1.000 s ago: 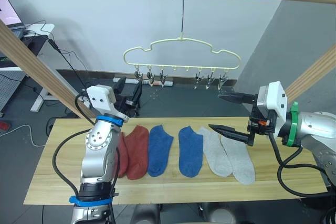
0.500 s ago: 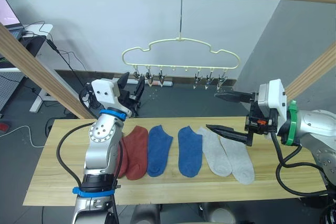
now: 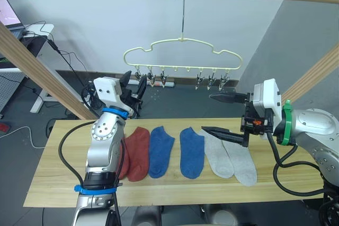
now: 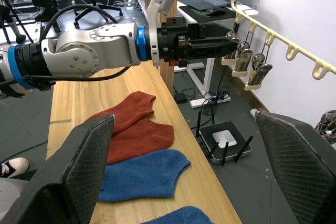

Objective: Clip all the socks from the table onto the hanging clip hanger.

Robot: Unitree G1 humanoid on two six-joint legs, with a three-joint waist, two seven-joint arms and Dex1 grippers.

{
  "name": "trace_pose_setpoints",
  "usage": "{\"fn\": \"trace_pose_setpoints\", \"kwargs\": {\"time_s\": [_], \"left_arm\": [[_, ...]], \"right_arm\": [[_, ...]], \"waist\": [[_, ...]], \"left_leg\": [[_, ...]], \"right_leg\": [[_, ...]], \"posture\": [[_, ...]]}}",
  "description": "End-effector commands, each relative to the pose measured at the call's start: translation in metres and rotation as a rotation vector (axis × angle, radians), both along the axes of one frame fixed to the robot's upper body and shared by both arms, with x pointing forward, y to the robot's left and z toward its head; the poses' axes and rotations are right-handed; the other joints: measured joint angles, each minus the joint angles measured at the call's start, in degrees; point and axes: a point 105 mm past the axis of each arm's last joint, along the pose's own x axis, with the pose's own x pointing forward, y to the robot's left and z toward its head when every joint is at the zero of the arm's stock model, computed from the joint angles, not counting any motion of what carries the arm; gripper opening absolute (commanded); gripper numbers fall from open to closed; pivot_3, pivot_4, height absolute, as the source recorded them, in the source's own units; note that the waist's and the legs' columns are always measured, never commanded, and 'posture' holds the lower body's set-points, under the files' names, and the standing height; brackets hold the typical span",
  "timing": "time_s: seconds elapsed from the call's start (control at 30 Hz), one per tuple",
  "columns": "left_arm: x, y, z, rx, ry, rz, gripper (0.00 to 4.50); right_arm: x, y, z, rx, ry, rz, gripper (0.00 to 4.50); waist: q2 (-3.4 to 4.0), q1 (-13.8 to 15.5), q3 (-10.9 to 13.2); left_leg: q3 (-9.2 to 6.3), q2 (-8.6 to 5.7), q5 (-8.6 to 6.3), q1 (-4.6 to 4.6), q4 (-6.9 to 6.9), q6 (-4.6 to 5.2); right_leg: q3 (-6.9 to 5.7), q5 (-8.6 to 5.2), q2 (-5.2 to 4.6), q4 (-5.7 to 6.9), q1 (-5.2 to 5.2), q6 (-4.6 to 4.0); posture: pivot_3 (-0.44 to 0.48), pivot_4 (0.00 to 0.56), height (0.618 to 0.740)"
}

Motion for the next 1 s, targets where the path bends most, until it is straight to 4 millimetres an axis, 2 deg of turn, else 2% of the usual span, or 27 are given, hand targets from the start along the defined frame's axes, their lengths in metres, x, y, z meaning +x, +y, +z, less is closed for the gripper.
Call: {"fn": "trace_pose_setpoints", "kwargs": {"time_s": [0.03, 0.17, 0.23, 0.7, 1.0], "left_arm": [[-0.001, 0.000, 0.010, 0.005, -0.039, -0.005, 2.15], [-0.001, 0.000, 0.010, 0.006, -0.042, -0.009, 1.01], [-0.002, 0.000, 0.010, 0.006, -0.039, -0.010, 0.69], [-0.007, 0.003, 0.012, 0.018, -0.051, -0.010, 0.61], [-0.007, 0.001, 0.010, 0.020, -0.053, -0.012, 0.61]], "right_arm": [[-0.004, 0.002, 0.007, 0.009, -0.033, 0.013, 4.50], [-0.003, 0.002, 0.006, 0.008, -0.034, 0.010, 4.50], [-0.003, 0.002, 0.006, 0.007, -0.033, 0.009, 4.50], [-0.002, -0.005, -0.007, -0.009, -0.005, -0.042, 4.50], [-0.001, -0.004, -0.007, -0.012, -0.011, -0.042, 4.50]], "waist": [[0.00, 0.0, 0.0], [0.00, 0.0, 0.0], [0.00, 0.0, 0.0], [0.00, 0.0, 0.0], [0.00, 0.0, 0.0]], "left_leg": [[0.01, 0.00, 0.00, 0.00, 0.00, 0.00], [0.00, 0.00, 0.00, 0.00, -0.01, 0.00], [0.00, 0.00, 0.00, 0.00, -0.01, 0.00], [0.01, 0.00, 0.00, 0.00, 0.00, 0.00], [0.00, 0.00, 0.00, 0.01, 0.00, 0.00]], "right_leg": [[0.01, 0.00, 0.00, 0.00, 0.00, 0.00], [-0.01, 0.00, 0.00, 0.00, 0.00, 0.00], [0.00, 0.00, 0.00, 0.00, 0.00, 0.00], [0.01, 0.01, 0.00, 0.01, 0.00, 0.01], [0.00, 0.01, 0.00, 0.02, 0.00, 0.01]], "posture": [[-0.289, 0.245, 0.740], [-0.289, 0.245, 0.740], [-0.289, 0.245, 0.740], [-0.282, 0.241, 0.740], [-0.282, 0.241, 0.740]]}}
